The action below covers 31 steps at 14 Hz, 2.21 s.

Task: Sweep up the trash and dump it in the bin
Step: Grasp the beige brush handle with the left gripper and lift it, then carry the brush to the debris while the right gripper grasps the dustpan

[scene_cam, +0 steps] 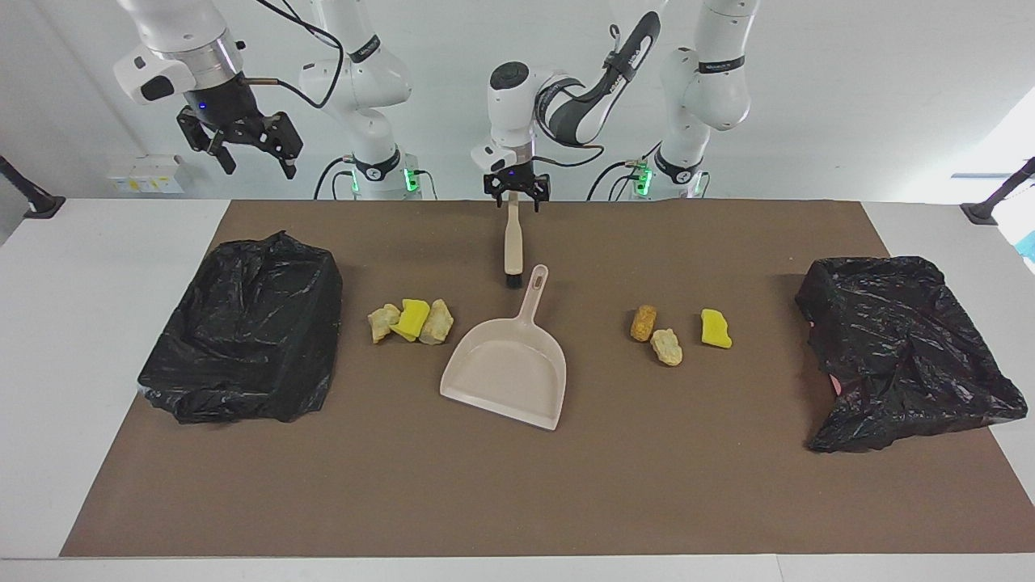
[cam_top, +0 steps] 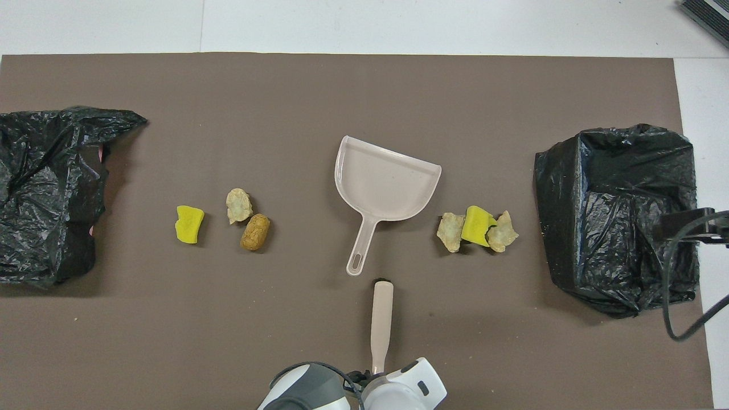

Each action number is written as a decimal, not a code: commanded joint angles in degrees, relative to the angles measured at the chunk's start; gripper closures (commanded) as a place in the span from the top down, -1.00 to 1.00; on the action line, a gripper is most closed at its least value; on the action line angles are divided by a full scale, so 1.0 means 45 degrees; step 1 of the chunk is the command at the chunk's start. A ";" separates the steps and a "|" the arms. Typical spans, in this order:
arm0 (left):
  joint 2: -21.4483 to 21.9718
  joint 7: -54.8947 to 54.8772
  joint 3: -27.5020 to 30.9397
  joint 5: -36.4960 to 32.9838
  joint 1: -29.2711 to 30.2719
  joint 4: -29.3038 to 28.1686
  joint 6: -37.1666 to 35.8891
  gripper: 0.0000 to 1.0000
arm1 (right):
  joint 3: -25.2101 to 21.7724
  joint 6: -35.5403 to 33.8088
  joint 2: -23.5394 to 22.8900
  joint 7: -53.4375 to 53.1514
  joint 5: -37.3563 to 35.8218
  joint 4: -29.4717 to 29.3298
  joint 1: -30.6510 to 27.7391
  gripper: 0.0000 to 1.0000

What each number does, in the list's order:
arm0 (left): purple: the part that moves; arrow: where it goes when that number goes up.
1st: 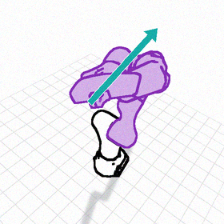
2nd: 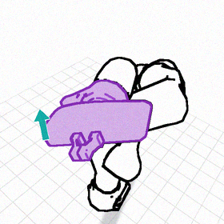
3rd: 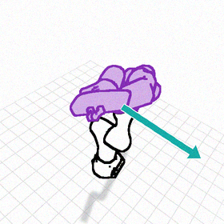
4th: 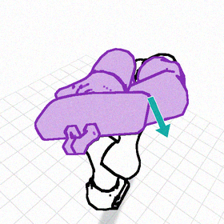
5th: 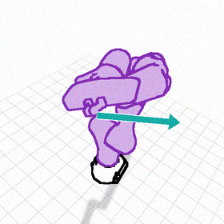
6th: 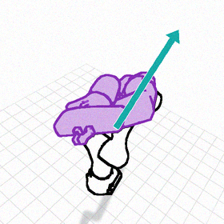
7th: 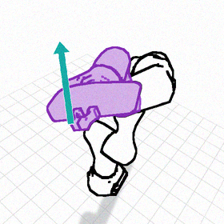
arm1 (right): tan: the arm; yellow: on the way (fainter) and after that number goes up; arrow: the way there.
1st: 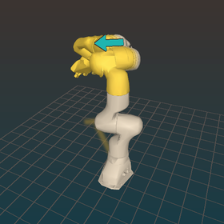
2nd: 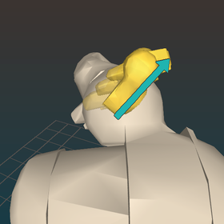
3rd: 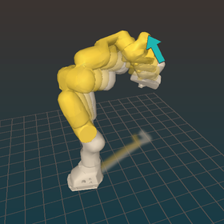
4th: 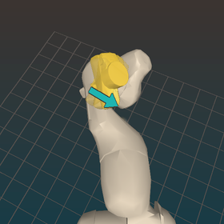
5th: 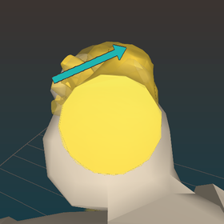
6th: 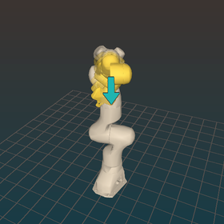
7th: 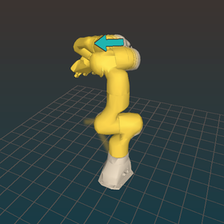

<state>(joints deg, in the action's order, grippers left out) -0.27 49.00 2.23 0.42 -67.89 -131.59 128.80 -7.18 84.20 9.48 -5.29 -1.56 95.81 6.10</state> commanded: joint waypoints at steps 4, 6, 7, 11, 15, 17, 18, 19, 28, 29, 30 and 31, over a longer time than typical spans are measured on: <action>0.1013 0.0439 0.0363 -0.0230 0.0299 0.0003 -0.1742 -1.00 | 0.0071 -0.0019 0.0374 0.0666 -0.0083 0.0349 -0.0104 1.00; 0.1424 0.0807 0.0363 -0.0250 0.0846 -0.0016 -0.3030 -1.00 | 0.0052 -0.0271 0.0393 0.0864 -0.0259 0.0349 -0.0124 1.00; 0.1465 0.1139 0.0363 -0.0250 0.1138 -0.0016 -0.3307 -1.00 | 0.0071 -0.0447 0.0413 0.0767 -0.0298 0.0368 -0.0105 1.00; 0.2070 0.1201 0.0363 -0.0385 0.3207 -0.0016 -0.3818 -1.00 | 0.0149 0.0349 0.0257 -0.1219 -0.0182 0.0465 0.0129 1.00; 0.2246 -0.0723 0.0363 -0.1363 0.5022 0.0197 -0.3818 -1.00 | 0.0228 0.2066 -0.0949 -0.5299 0.0130 0.0661 0.2469 1.00; 0.2324 -0.2560 0.0363 -0.1363 0.6272 0.0413 -0.3857 -1.00 | 0.0247 0.3354 -0.2295 -0.6610 0.0657 0.0642 0.3114 1.00; 0.2325 -0.3497 0.0363 -0.1363 0.6877 0.0472 -0.3857 -1.00 | 0.0247 0.4075 -0.2998 -0.7332 0.0659 0.0661 0.3602 1.00; 0.2286 -0.4144 0.0363 -0.1363 0.7328 0.0530 -0.3780 -1.00 | 0.0247 0.4508 -0.3585 -0.7823 0.0659 0.0661 0.3993 1.00; 0.1739 -0.9378 0.0363 -0.1675 1.1058 0.0609 -0.2180 -1.00 | 0.0247 0.7672 -0.5953 -1.1500 0.1752 0.1264 0.6767 1.00; 0.1642 -1.0043 0.0363 -0.1676 1.1508 0.0609 -0.2003 -1.00 | 0.0247 0.8063 -0.5973 -1.1268 0.1752 0.1654 0.6983 1.00; 0.1622 -1.0803 0.0363 -0.1656 1.2034 0.0609 -0.1847 -1.00 | 0.0266 0.8318 -0.5954 -1.0898 0.1752 0.1890 0.7043 1.00; 0.1602 -1.1430 0.0363 -0.1656 1.2446 0.0609 -0.1729 -1.00 | 0.0286 0.8321 -0.5954 -1.0411 0.1752 0.1989 0.7044 1.00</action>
<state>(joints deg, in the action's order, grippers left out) 7.46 2.21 4.56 -6.24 -15.40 -129.38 119.64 -5.67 119.77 -17.88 -55.40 5.29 102.63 38.04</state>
